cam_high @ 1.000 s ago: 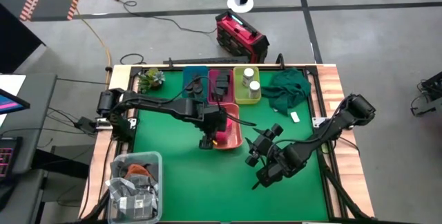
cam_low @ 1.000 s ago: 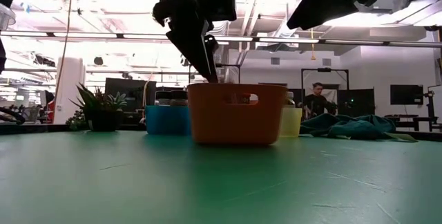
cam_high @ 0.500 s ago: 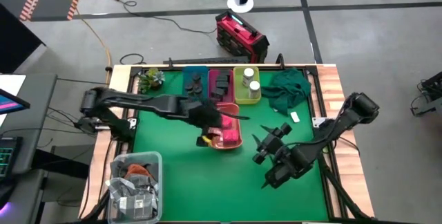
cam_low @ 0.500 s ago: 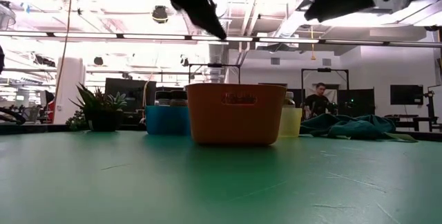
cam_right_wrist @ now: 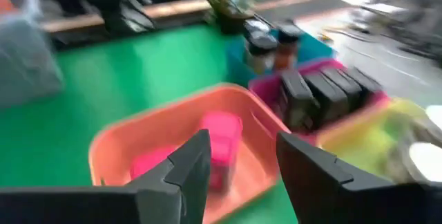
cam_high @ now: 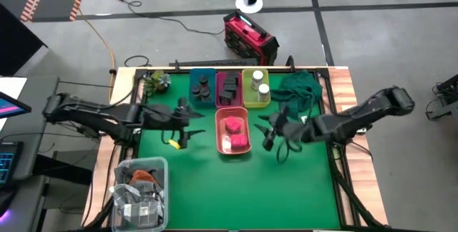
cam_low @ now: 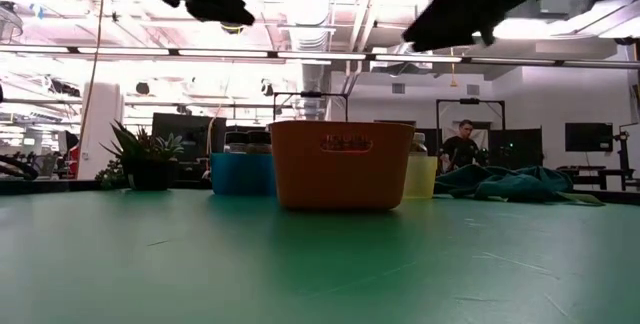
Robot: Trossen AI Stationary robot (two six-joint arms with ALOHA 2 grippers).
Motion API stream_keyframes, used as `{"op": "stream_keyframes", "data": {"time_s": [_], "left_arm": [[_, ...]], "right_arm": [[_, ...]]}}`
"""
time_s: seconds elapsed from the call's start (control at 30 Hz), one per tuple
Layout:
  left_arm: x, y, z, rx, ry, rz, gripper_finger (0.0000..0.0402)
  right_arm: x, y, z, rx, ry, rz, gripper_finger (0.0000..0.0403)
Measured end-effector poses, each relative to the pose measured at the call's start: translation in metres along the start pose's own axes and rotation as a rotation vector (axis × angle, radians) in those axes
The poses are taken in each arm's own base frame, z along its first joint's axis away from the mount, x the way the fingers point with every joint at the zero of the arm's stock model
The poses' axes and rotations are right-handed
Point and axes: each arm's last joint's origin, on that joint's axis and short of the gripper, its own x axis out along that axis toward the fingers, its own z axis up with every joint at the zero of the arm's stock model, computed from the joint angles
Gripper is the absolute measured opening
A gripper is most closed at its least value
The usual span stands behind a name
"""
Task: Sort spices by type
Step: Return to Home Position
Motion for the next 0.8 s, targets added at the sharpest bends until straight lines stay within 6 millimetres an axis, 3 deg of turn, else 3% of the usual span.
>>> {"op": "stream_keyframes", "data": {"time_s": [0.13, 0.3, 0.57, 0.8], "left_arm": [[-0.015, 0.014, -0.015, -0.043, -0.118, 0.071, 0.0233], [-0.02, 0.035, -0.034, -0.126, -0.172, 0.103, 0.0215], [-0.03, 0.03, -0.068, -0.172, -0.148, 0.057, 0.0183], [-0.043, 0.025, -0.092, -0.227, -0.177, 0.064, 0.0174]], "right_arm": [[0.012, -0.036, 0.009, 0.031, -0.054, 0.078, 0.0181], [0.003, -0.068, 0.008, 0.054, -0.094, 0.049, 0.0167], [-0.029, -0.091, -0.026, 0.096, -0.191, 0.061, 0.0162], [-0.044, -0.102, -0.054, 0.143, -0.278, 0.076, 0.0162]]}}
